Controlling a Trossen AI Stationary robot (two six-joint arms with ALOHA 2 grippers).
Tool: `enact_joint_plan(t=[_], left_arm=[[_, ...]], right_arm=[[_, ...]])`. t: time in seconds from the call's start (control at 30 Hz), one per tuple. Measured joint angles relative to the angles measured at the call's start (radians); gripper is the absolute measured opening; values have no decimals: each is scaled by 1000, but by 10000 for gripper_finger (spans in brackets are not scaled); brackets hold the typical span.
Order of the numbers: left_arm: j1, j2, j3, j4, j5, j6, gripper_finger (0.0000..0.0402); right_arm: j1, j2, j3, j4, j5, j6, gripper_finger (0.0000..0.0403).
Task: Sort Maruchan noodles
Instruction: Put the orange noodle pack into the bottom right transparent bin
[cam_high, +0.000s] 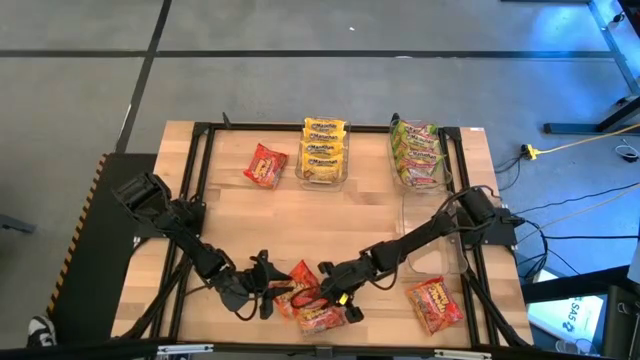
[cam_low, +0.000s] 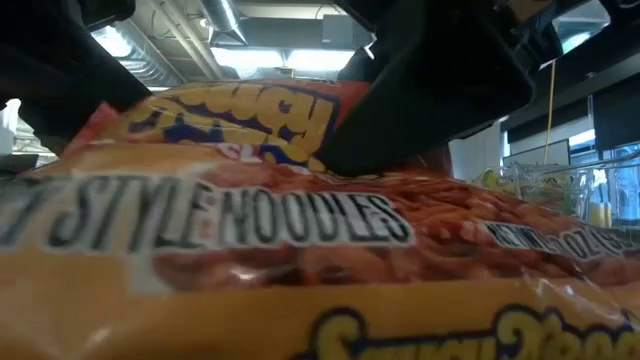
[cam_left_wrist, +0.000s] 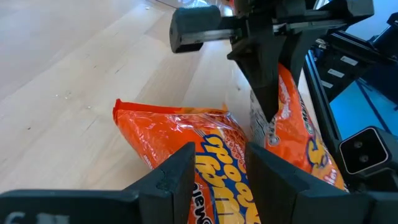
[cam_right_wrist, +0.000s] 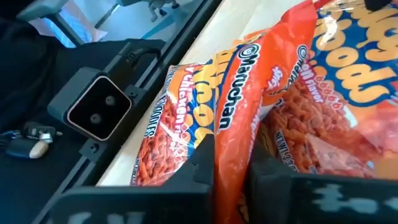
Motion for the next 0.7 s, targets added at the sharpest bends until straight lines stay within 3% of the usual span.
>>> enact_joint_plan(t=[0.47, 0.7], left_arm=[[0, 0, 0, -2, 0, 7, 134], [0, 0, 0, 1, 0, 17, 134]], right_arm=[[121, -202, -5, -340, 340, -100, 3], [175, -353, -99, -384, 449, -72, 2]])
